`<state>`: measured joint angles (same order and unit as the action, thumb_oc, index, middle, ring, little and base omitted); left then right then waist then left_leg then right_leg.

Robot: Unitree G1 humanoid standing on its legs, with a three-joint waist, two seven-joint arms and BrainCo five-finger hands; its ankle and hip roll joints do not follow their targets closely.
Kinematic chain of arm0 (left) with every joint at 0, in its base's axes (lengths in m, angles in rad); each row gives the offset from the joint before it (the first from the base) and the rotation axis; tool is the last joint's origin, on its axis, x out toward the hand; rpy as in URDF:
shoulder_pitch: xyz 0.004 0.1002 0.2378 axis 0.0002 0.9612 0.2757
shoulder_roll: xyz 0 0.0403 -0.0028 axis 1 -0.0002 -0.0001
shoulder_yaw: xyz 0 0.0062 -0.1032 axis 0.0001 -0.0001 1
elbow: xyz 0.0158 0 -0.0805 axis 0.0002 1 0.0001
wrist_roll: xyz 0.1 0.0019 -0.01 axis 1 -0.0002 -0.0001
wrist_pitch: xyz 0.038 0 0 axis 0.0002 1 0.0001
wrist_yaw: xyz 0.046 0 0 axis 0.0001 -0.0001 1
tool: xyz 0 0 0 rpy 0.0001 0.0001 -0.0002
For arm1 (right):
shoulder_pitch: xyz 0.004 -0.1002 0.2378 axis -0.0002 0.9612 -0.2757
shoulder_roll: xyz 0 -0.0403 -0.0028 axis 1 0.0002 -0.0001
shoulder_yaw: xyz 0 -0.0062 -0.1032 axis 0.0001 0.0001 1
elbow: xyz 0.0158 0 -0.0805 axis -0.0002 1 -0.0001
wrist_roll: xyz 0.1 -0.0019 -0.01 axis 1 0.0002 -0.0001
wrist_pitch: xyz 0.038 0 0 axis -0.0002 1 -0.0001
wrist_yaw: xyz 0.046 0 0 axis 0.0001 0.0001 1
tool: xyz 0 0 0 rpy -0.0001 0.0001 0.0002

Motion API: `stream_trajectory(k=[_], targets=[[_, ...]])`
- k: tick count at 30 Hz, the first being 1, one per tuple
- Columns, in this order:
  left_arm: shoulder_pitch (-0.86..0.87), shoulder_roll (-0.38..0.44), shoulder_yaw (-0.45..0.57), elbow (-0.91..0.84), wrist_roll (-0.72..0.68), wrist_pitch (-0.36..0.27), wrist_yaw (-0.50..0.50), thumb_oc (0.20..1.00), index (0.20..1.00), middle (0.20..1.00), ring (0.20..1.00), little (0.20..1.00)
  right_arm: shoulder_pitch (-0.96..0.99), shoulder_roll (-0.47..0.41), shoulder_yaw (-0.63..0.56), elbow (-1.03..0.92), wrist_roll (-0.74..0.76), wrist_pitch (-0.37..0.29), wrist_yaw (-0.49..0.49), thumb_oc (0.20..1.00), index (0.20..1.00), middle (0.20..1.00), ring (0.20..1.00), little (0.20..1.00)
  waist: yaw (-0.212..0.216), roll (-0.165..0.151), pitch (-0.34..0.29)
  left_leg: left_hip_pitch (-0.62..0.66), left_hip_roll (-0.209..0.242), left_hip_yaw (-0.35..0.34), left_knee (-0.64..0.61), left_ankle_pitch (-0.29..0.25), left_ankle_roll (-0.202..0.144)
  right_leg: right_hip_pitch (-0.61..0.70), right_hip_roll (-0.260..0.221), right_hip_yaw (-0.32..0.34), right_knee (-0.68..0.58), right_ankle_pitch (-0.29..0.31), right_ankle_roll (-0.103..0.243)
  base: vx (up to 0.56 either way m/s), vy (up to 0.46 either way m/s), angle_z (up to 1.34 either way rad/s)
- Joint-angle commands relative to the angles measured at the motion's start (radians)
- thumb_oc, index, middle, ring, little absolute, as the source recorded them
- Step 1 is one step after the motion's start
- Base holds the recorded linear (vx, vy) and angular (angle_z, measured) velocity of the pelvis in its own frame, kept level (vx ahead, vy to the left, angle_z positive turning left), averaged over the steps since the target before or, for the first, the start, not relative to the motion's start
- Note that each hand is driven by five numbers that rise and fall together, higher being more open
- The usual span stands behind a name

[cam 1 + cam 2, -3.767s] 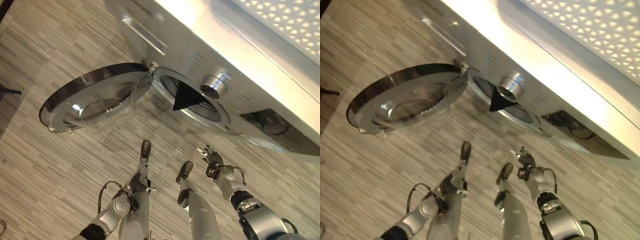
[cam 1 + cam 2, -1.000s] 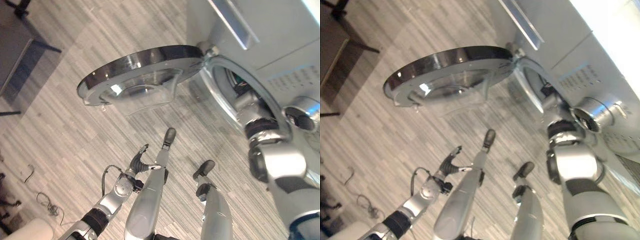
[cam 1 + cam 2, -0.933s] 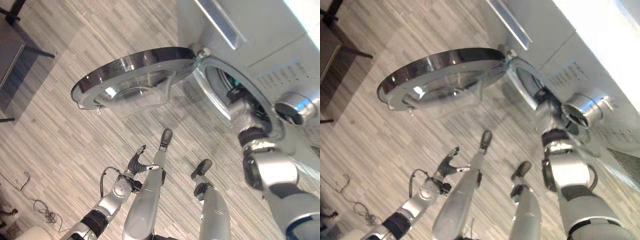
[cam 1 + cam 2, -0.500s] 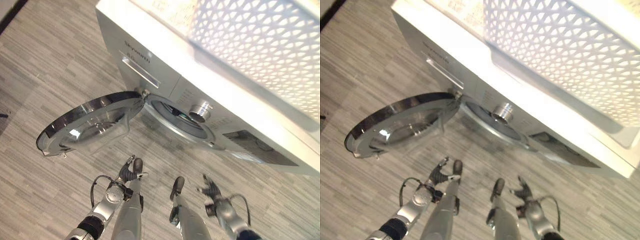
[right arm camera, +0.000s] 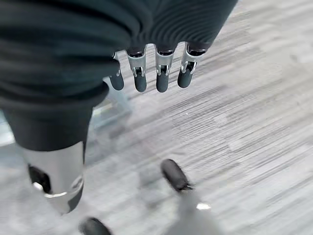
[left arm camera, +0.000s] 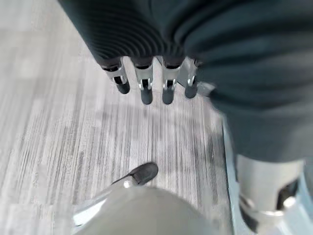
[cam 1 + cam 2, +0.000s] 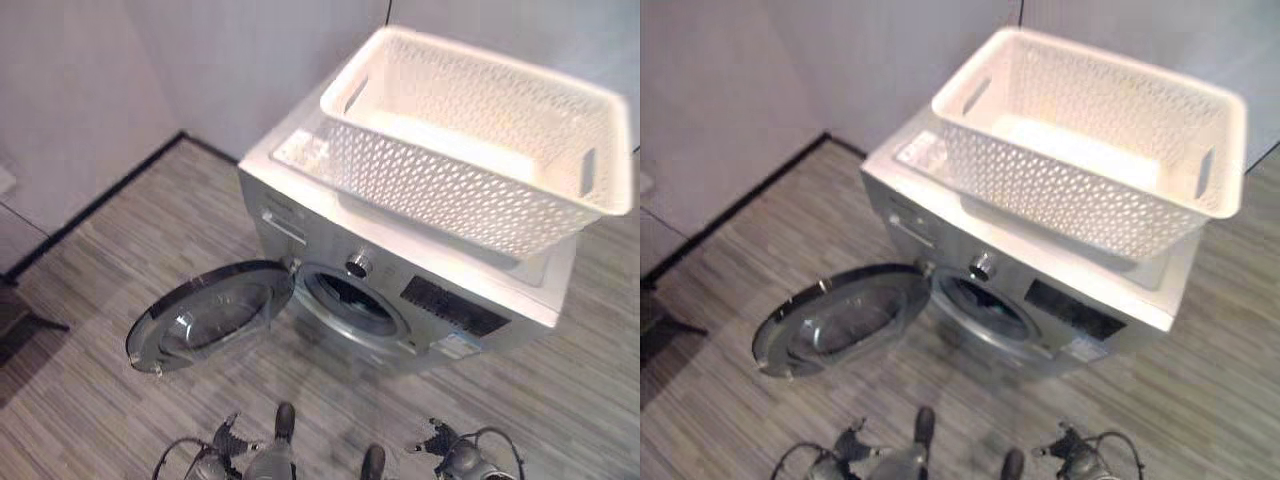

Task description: Grab the laundry basket,head to the washer,open it,put in the laundry and shut it.

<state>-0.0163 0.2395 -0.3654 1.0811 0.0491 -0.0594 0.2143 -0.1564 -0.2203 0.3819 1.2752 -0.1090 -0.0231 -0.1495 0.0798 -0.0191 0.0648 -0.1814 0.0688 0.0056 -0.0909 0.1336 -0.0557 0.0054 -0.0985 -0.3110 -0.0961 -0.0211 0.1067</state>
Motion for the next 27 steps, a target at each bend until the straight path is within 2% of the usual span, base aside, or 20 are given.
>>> stream_trajectory(k=[1,3,5,6,7,8,10,11,13,15,17,21,22,23,24,27], targets=[[-0.077,-0.035,-0.003,0.036,0.007,-0.013,0.010,1.000,1.000,1.000,1.000,1.000,-0.018,-0.006,0.019,-0.010,0.011,0.011,-0.001,1.000,1.000,1.000,1.000,1.000,0.023,-0.019,0.019,0.035,0.019,-0.021,0.004,-0.029,-0.026,0.057,0.013,-0.022,0.036,-0.055,0.001,-0.06,-0.139,0.09],[-0.080,-0.045,-0.002,0.031,0.000,-0.014,0.007,1.000,1.000,1.000,1.000,1.000,-0.022,-0.003,0.049,0.008,-0.035,0.021,0.004,1.000,1.000,1.000,1.000,1.000,0.033,-0.012,0.011,0.050,0.028,-0.033,0.004,-0.017,-0.037,0.089,0.023,-0.026,0.025,-0.069,-0.010,-0.08,-0.138,0.15],[-0.096,-0.041,0.032,-0.032,-0.057,-0.022,0.026,1.000,1.000,1.000,1.000,1.000,-0.011,-0.016,0.083,0.021,-0.098,0.026,0.010,1.000,1.000,1.000,1.000,1.000,0.050,0.007,0.011,0.040,0.045,-0.078,0.004,0.036,-0.064,0.127,0.049,-0.025,0.009,-0.098,-0.037,-0.16,-0.156,0.26],[-0.096,-0.041,0.032,-0.033,-0.057,-0.021,0.026,1.000,1.000,1.000,1.000,1.000,-0.012,-0.016,0.083,0.021,-0.098,0.026,0.010,1.000,1.000,1.000,1.000,1.000,0.048,0.008,0.009,0.036,0.045,-0.080,0.004,0.038,-0.064,0.124,0.050,-0.027,0.009,-0.096,-0.037,-0.16,-0.105,0.35],[-0.095,-0.020,0.054,-0.129,-0.096,-0.031,0.023,1.000,1.000,1.000,1.000,1.000,-0.001,-0.033,0.083,0.031,-0.121,0.031,0.019,1.000,1.000,1.000,1.000,1.000,0.050,0.026,0.014,0.020,0.050,-0.090,0.004,0.062,-0.076,0.131,0.055,-0.034,0.009,-0.111,-0.045,-0.11,-0.034,0.33],[-0.096,-0.008,0.065,-0.172,-0.104,-0.034,0.028,1.000,1.000,1.000,1.000,1.000,0.003,-0.040,0.081,0.035,-0.131,0.033,0.022,1.000,1.000,1.000,1.000,1.000,0.048,0.030,0.021,0.018,0.053,-0.076,0.004,0.069,-0.078,0.137,0.054,-0.040,0.009,-0.115,-0.046,-0.16,-0.029,0.44],[-0.098,0.031,0.118,-0.296,-0.126,-0.039,0.054,1.000,1.000,1.000,1.000,1.000,0.016,-0.058,0.077,0.030,-0.144,0.037,0.027,1.000,1.000,1.000,1.000,1.000,0.039,0.036,0.027,0.013,0.071,0.007,0.011,0.088,-0.068,0.143,0.047,-0.060,0.009,-0.116,-0.051,-0.11,0.004,0.34],[-0.095,0.053,0.146,-0.355,-0.124,-0.039,0.068,1.000,1.000,1.000,1.000,1.000,0.022,-0.065,0.075,0.028,-0.151,0.037,0.031,1.000,1.000,1.000,1.000,1.000,0.037,0.039,0.030,0.015,0.082,0.027,0.022,0.105,-0.069,0.147,0.047,-0.062,0.009,-0.116,-0.053,-0.05,0.012,0.38],[-0.077,0.116,0.237,-0.485,-0.116,-0.044,0.105,1.000,1.000,1.000,1.000,1.000,0.034,-0.076,0.062,0.015,-0.155,0.037,0.042,1.000,1.000,1.000,1.000,1.000,0.036,0.038,0.030,0.025,0.101,0.026,0.047,0.099,-0.075,0.151,0.039,-0.055,0.009,-0.112,-0.058,-0.01,0.033,0.21],[-0.037,0.183,0.350,-0.645,-0.089,-0.049,0.138,1.000,1.000,1.000,1.000,1.000,0.042,-0.085,0.045,0.004,-0.159,0.037,0.048,1.000,1.000,1.000,1.000,1.000,0.044,0.037,0.028,0.046,0.108,-0.032,0.073,0.068,-0.073,0.148,0.032,-0.041,0.009,-0.105,-0.057,0.03,0.063,-0.15],[-0.008,0.235,0.469,-0.760,-0.080,-0.057,0.175,1.000,1.000,1.000,1.000,1.000,0.064,-0.088,0.028,0.001,-0.158,0.042,0.056,1.000,1.000,1.000,1.000,1.000,0.040,0.048,0.013,0.074,0.134,-0.077,0.062,0.062,-0.092,0.143,0.026,-0.022,0.009,-0.101,-0.048,0.08,0.099,-0.21],[-0.084,0.348,0.544,-0.709,-0.038,-0.040,0.235,1.000,1.000,1.000,1.000,1.000,0.095,-0.096,0.024,-0.001,-0.153,0.045,0.086,1.000,1.000,1.000,1.000,1.000,0.007,0.058,-0.013,0.118,0.146,-0.033,0.011,0.050,-0.101,0.149,0.024,-0.006,0.009,-0.092,-0.030,0.12,0.080,-0.01],[-0.117,0.392,0.542,-0.664,-0.037,-0.029,0.229,1.000,1.000,1.000,1.000,1.000,0.098,-0.101,0.030,-0.005,-0.150,0.045,0.095,1.000,1.000,1.000,1.000,1.000,-0.002,0.063,-0.015,0.133,0.142,-0.028,0.004,0.026,-0.102,0.152,0.019,0.004,0.009,-0.092,-0.025,0.07,0.083,0.00],[-0.120,0.393,0.540,-0.661,-0.038,-0.031,0.229,1.000,1.000,1.000,1.000,1.000,0.097,-0.100,0.029,-0.005,-0.150,0.046,0.095,1.000,1.000,1.000,1.000,1.000,-0.001,0.062,-0.014,0.130,0.141,-0.027,0.004,0.029,-0.100,0.150,0.019,0.004,0.009,-0.089,-0.024,0.09,0.138,-0.13],[-0.209,0.481,0.513,-0.535,-0.039,-0.013,0.233,1.000,1.000,1.000,1.000,1.000,0.095,-0.104,0.047,-0.020,-0.151,0.042,0.106,1.000,1.000,1.000,1.000,1.000,-0.021,0.068,-0.015,0.136,0.133,-0.007,0.004,0.007,-0.100,0.143,0.007,0.010,0.009,-0.077,-0.013,0.05,0.130,-0.20],[-0.355,0.569,0.423,-0.302,-0.103,-0.005,0.169,1.000,1.000,1.000,1.000,1.000,0.068,-0.116,0.088,-0.061,-0.153,0.037,0.112,1.000,1.000,1.000,1.000,1.000,-0.044,0.067,0.000,0.133,0.122,0.016,0.004,-0.016,-0.093,0.119,-0.010,0.032,0.009,-0.055,0.000,0.03,0.145,-0.12]])
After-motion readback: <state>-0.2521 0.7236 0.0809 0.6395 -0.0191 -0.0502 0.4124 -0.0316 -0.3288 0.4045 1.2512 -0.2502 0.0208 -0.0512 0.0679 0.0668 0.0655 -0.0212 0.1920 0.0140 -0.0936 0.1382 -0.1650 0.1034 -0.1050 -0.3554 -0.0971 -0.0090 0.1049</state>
